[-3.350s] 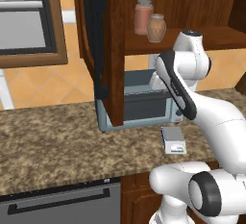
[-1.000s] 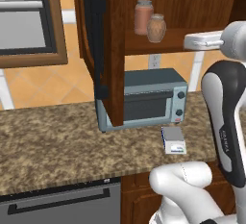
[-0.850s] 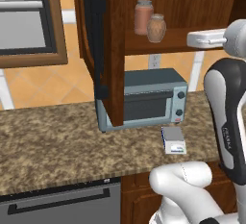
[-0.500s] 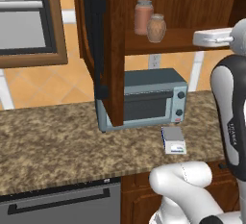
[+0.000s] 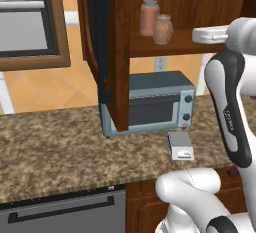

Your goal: Pick the honey bottle and place it on the digital scale for weighing, and close the cabinet.

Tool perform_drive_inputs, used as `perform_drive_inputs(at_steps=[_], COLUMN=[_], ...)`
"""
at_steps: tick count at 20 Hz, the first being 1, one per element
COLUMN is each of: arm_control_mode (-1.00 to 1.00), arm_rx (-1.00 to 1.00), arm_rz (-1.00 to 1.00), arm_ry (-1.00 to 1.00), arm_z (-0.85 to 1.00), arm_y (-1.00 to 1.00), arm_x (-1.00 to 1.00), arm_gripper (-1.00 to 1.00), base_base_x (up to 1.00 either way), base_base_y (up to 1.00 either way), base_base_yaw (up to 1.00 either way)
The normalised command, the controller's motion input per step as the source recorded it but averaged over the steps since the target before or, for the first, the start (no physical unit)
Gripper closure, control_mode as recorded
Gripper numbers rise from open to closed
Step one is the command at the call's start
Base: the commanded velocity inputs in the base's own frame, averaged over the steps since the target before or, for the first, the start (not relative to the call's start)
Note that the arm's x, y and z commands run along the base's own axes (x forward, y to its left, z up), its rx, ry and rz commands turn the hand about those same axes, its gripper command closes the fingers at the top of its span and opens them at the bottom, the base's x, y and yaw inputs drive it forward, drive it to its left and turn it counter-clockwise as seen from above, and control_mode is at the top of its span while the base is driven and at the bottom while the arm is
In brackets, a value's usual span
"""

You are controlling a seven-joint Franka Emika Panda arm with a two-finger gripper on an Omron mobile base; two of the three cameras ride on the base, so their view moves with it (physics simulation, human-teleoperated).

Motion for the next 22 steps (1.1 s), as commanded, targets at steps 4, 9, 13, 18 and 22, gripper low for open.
perform_drive_inputs(at_steps=[4,9,13,18,22], arm_control_mode=[-1.00,-1.00,-1.00,-1.00,-1.00], arm_rx=[0.02,0.00,0.00,0.00,0.08], arm_rz=[0.00,0.00,0.01,0.03,0.02], arm_ry=[0.01,0.07,0.00,-0.07,0.00], arm_z=[0.00,0.00,0.00,0.00,0.00], arm_y=[-0.02,-0.02,-0.02,0.00,0.00], arm_x=[0.69,0.73,0.83,0.74,0.80], arm_gripper=[-1.00,-1.00,-1.00,-1.00,-1.00], base_base_x=[0.00,0.00,0.00,0.00,0.00], base_base_y=[0.00,0.00,0.00,0.00,0.00], base_base_yaw=[0.00,0.00,0.00,0.00,0.00])
